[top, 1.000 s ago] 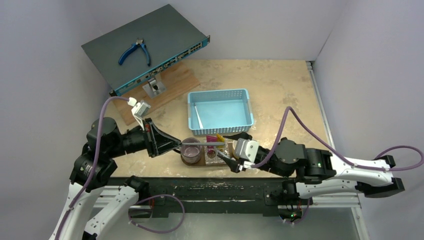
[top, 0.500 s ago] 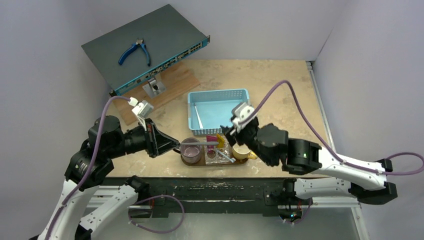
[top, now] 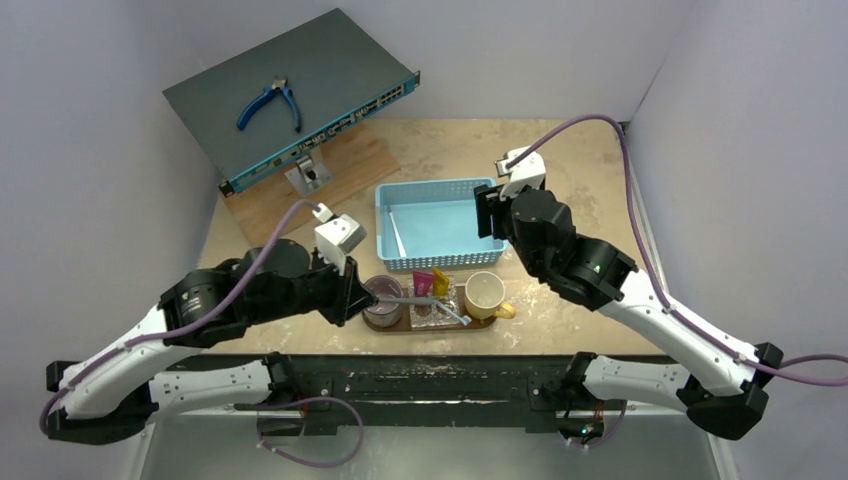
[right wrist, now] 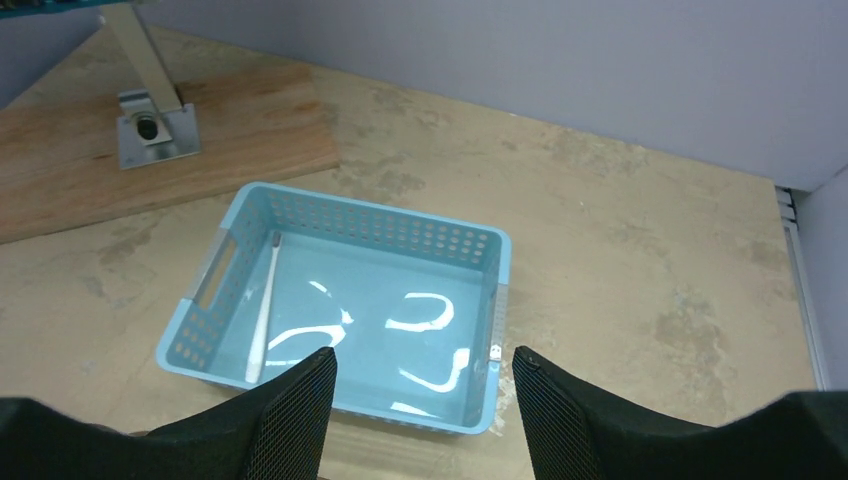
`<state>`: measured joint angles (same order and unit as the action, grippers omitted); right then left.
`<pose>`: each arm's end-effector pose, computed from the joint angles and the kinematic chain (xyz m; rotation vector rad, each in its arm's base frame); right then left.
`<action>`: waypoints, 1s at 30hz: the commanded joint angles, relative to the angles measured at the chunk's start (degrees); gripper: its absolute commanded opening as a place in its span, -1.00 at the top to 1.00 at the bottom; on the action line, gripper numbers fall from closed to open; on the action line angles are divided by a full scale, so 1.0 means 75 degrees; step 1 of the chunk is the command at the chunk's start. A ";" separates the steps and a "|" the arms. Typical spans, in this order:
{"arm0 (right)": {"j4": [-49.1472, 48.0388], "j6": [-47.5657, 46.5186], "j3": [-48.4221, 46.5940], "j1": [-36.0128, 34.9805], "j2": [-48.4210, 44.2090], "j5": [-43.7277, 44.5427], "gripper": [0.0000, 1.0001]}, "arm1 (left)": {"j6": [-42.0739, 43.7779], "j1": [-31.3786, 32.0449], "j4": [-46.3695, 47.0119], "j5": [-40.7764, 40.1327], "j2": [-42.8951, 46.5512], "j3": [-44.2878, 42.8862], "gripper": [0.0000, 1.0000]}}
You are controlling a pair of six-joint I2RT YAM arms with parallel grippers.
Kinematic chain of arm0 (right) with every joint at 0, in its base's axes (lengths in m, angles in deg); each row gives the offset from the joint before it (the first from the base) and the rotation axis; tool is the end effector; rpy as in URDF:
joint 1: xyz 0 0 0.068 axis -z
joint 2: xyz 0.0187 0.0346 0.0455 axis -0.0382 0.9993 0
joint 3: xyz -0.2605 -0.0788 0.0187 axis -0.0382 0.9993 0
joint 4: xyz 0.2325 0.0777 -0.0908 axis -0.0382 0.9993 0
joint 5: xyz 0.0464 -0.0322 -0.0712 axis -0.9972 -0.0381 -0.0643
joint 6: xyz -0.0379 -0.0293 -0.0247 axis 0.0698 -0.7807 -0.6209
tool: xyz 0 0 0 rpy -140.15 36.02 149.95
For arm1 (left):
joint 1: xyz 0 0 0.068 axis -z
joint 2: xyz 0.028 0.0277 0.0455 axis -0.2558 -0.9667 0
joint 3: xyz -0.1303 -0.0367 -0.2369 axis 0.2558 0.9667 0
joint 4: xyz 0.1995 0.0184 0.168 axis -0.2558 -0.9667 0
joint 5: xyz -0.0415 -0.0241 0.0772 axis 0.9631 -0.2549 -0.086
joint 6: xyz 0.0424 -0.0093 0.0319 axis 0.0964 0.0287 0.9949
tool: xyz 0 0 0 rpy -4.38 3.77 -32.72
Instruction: Prepare toiletry sets of a toothbrush and toothpaste on the tray
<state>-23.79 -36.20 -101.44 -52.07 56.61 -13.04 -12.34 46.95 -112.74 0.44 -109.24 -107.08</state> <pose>0.1457 0.1644 0.4142 -0.2828 1.7909 0.1351 0.0601 -0.1086 0.4079 0.5778 2.1518 -0.8936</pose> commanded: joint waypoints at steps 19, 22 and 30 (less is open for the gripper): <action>-0.0402 0.0496 0.0805 0.0987 -0.0350 -0.0830 -0.32 | 0.0198 0.1068 -0.0271 -0.1977 -0.1950 -0.0411 1.00; -0.0415 0.0496 0.0878 0.1000 -0.0397 -0.0841 -0.32 | 0.0232 0.1079 -0.0223 -0.1859 -0.2151 -0.0431 1.00; -0.0495 0.0521 0.1092 0.1024 -0.0436 -0.0888 -0.32 | 0.0330 0.1208 -0.0141 -0.1796 -0.2781 -0.0635 1.00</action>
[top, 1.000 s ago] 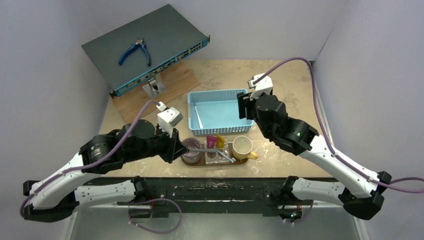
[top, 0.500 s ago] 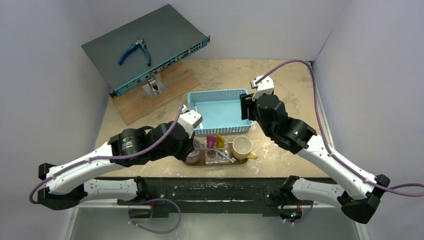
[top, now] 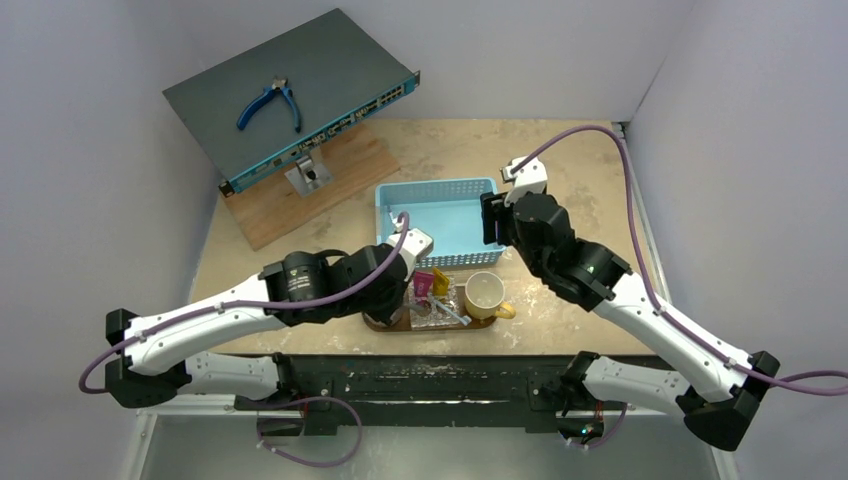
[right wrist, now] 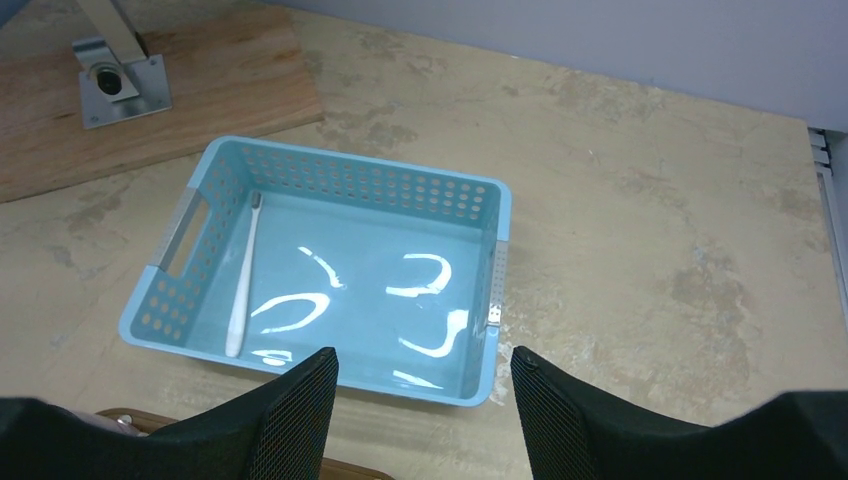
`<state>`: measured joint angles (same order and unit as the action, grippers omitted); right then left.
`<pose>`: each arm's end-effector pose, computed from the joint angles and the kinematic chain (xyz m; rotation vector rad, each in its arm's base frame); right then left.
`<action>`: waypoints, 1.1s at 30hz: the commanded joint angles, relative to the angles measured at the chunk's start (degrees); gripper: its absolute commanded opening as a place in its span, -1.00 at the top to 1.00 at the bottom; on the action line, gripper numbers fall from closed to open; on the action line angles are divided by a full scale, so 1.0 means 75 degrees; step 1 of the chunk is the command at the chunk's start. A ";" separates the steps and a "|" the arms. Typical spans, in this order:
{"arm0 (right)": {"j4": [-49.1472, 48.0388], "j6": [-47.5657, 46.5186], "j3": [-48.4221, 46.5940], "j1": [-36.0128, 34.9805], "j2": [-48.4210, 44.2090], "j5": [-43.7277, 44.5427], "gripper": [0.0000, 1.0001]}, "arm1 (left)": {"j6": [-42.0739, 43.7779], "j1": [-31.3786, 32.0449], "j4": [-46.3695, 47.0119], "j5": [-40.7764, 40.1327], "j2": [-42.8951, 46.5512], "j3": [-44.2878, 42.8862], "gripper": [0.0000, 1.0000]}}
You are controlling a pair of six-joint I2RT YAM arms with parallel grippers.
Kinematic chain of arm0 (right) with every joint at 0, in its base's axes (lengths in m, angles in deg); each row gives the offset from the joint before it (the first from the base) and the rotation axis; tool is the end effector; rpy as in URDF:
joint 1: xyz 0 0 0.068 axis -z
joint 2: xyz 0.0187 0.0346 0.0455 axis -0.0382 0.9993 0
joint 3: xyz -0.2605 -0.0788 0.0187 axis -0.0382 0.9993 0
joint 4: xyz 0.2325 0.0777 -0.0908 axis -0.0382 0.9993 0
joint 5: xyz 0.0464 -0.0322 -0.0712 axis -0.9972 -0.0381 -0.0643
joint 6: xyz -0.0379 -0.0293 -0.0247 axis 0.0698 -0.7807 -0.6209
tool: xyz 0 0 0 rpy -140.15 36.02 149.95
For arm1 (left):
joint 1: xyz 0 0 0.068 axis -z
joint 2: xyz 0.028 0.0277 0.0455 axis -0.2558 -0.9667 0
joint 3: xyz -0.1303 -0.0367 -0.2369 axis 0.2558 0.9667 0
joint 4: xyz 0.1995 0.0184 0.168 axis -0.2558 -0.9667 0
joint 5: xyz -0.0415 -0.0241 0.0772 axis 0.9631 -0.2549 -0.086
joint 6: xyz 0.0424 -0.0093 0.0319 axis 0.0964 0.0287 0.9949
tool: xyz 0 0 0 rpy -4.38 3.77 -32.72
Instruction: Prepare toiletry sets of a toothbrush and toothpaste on the tray
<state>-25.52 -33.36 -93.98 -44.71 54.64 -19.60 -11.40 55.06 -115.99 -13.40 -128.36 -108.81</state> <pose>0.1637 0.1472 0.3799 -0.2351 1.8742 0.1422 0.0813 -0.1927 0.3639 0.7306 2.3410 -0.4410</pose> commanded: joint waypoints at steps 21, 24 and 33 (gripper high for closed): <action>-0.0488 0.0165 0.0455 0.0042 -0.0233 -0.0090 -0.32 | 0.0270 0.1038 0.0379 -0.1368 -0.1538 -0.0711 1.00; -0.0505 0.0176 0.0466 0.0045 -0.0210 -0.0108 -0.32 | 0.0272 0.1141 0.0367 -0.1631 -0.1676 -0.0706 1.00; -0.0516 0.0144 0.0467 0.0042 -0.0186 -0.0156 -0.33 | 0.0356 0.1299 0.0822 -0.1983 -0.1832 -0.0388 1.00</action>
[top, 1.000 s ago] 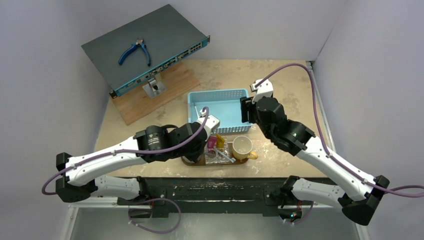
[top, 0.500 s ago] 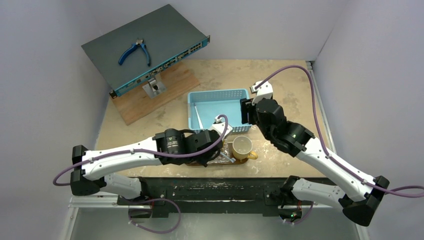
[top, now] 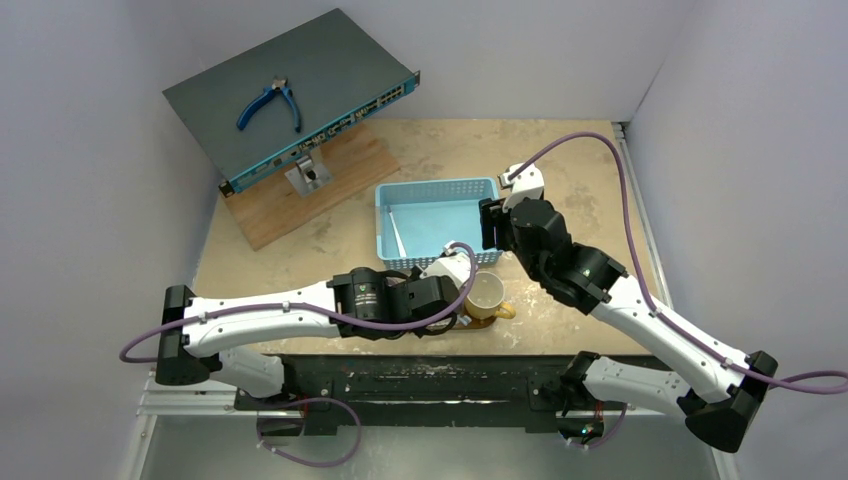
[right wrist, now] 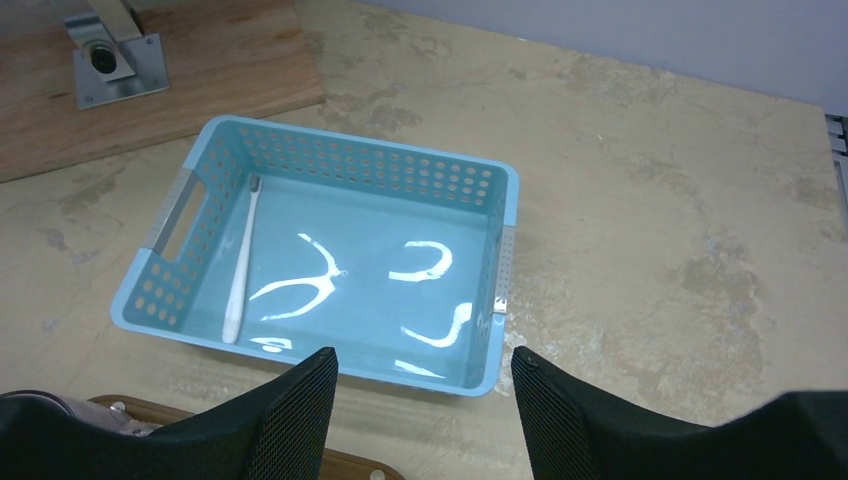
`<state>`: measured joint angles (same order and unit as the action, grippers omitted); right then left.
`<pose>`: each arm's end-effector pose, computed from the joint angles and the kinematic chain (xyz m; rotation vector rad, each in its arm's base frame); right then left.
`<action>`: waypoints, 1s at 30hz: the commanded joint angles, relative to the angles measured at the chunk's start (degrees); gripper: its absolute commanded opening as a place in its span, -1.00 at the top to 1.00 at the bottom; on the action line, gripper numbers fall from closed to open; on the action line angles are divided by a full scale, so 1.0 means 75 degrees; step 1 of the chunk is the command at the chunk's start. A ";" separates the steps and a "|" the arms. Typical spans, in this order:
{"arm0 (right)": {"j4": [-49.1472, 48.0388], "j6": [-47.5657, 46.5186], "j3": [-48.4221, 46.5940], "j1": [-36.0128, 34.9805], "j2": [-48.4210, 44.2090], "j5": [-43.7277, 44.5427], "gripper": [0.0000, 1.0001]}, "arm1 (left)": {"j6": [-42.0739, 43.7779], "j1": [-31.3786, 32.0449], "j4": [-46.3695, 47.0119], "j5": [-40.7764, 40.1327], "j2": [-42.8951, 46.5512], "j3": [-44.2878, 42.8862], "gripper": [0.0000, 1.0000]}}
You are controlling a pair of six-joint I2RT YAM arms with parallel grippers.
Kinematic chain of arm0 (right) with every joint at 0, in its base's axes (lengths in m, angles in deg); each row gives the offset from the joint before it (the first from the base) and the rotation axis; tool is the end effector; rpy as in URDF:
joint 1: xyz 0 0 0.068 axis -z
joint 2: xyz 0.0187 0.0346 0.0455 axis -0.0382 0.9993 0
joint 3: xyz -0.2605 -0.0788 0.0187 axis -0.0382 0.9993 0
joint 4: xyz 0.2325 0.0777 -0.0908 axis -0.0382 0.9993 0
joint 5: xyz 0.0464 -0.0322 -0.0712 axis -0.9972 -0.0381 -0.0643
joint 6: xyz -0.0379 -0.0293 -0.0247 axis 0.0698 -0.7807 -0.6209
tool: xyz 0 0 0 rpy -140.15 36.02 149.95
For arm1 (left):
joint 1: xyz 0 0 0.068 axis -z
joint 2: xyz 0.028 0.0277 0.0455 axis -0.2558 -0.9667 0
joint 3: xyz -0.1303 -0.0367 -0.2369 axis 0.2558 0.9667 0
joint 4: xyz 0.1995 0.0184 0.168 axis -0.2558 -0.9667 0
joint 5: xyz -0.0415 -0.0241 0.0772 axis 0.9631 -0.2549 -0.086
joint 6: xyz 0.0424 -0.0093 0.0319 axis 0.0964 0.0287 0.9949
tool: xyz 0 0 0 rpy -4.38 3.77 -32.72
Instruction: Prepare toiletry sets of a toothbrush and toothpaste on the tray
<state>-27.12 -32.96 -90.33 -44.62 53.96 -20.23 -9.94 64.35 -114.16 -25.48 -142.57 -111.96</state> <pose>0.1639 0.1475 0.3633 -0.2461 1.8953 0.1419 0.0673 -0.2612 0.3304 0.9035 2.2655 -0.1620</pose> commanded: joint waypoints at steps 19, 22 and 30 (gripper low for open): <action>-0.0314 0.0099 -0.0022 0.0031 0.0022 -0.0152 -0.37 | 0.0308 0.0153 0.0886 -0.0755 -0.0213 0.0396 1.00; -0.0316 0.0116 0.0003 0.0030 0.0033 -0.0152 -0.38 | 0.0298 0.0177 0.0845 -0.0795 -0.0274 0.0393 1.00; -0.0321 0.0123 0.0038 0.0030 0.0035 -0.0164 -0.40 | 0.0310 0.0189 0.0825 -0.0795 -0.0341 0.0373 0.80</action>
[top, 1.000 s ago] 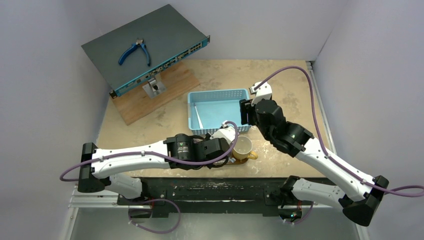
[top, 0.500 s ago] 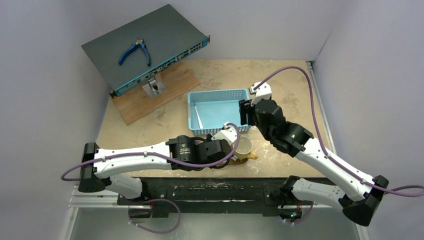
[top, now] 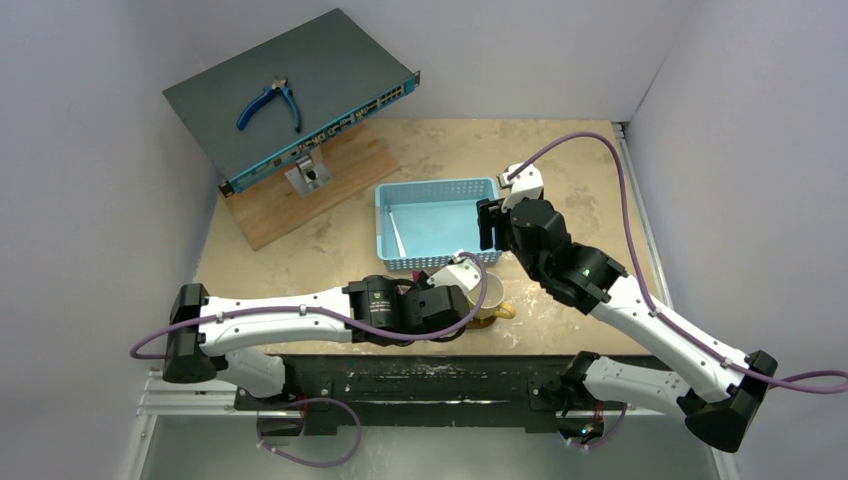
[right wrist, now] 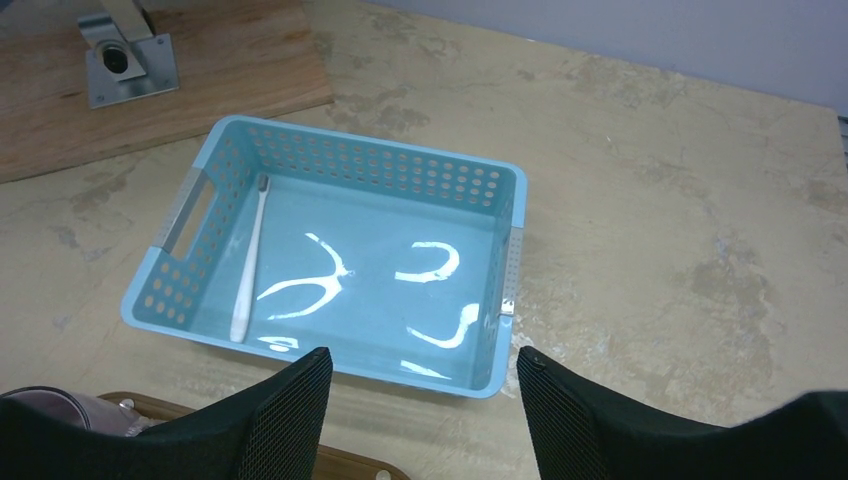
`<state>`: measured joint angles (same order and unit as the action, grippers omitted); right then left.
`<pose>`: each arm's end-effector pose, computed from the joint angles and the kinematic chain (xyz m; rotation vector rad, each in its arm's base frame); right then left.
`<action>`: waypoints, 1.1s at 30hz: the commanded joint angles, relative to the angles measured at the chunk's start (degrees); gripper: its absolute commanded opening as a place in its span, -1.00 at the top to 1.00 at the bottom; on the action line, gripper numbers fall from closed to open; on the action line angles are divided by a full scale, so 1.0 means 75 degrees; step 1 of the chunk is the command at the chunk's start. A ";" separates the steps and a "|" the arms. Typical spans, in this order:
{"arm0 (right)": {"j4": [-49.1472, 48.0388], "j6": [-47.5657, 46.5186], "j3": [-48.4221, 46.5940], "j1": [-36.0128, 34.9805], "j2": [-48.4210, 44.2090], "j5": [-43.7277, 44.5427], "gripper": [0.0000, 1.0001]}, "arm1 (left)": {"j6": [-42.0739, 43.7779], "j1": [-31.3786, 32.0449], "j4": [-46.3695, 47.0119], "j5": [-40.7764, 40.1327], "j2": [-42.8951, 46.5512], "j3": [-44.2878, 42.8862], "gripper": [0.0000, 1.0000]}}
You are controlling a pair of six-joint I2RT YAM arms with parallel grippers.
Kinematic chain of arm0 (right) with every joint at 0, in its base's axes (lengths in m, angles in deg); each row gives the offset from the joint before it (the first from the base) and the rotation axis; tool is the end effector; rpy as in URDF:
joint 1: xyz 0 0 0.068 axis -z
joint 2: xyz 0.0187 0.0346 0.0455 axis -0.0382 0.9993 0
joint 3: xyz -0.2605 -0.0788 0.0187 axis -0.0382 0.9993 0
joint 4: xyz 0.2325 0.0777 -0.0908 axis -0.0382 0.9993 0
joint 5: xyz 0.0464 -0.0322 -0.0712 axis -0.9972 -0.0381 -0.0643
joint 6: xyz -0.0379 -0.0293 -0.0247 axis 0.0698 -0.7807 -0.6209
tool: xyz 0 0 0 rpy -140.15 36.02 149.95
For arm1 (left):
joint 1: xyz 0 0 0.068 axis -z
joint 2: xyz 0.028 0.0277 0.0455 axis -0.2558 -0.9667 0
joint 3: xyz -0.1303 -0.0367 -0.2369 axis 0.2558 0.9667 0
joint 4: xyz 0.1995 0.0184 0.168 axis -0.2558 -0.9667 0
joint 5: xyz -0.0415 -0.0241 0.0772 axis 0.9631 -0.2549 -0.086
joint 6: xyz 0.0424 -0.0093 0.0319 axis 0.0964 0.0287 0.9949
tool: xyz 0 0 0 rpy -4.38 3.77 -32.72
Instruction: Prepare toiletry sets of a toothbrush and toothpaste on the tray
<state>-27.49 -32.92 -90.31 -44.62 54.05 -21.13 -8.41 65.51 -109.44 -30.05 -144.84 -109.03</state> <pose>0.1642 0.1485 0.3634 -0.2541 1.8944 0.1594 0.0664 -0.2741 0.3104 0.9134 2.2050 -0.0861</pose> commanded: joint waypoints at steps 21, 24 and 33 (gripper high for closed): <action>-0.0158 0.0066 -0.0074 0.0030 -0.0037 -0.0078 -0.46 | 0.0434 0.0058 -0.0051 0.0063 0.0246 -0.0767 0.25; -0.0101 0.0039 -0.0132 0.0030 -0.0034 -0.0080 -0.49 | 0.0522 0.0058 -0.0085 0.0030 0.0269 -0.0925 0.21; -0.0051 -0.0077 -0.0556 0.0030 -0.0066 -0.0052 -0.58 | 0.1132 -0.0050 -0.0226 -0.0157 0.0400 -0.1738 -0.17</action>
<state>-27.29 -32.99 -90.59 -44.62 54.05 -21.30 -3.40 65.56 -110.97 -29.68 -144.01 -117.18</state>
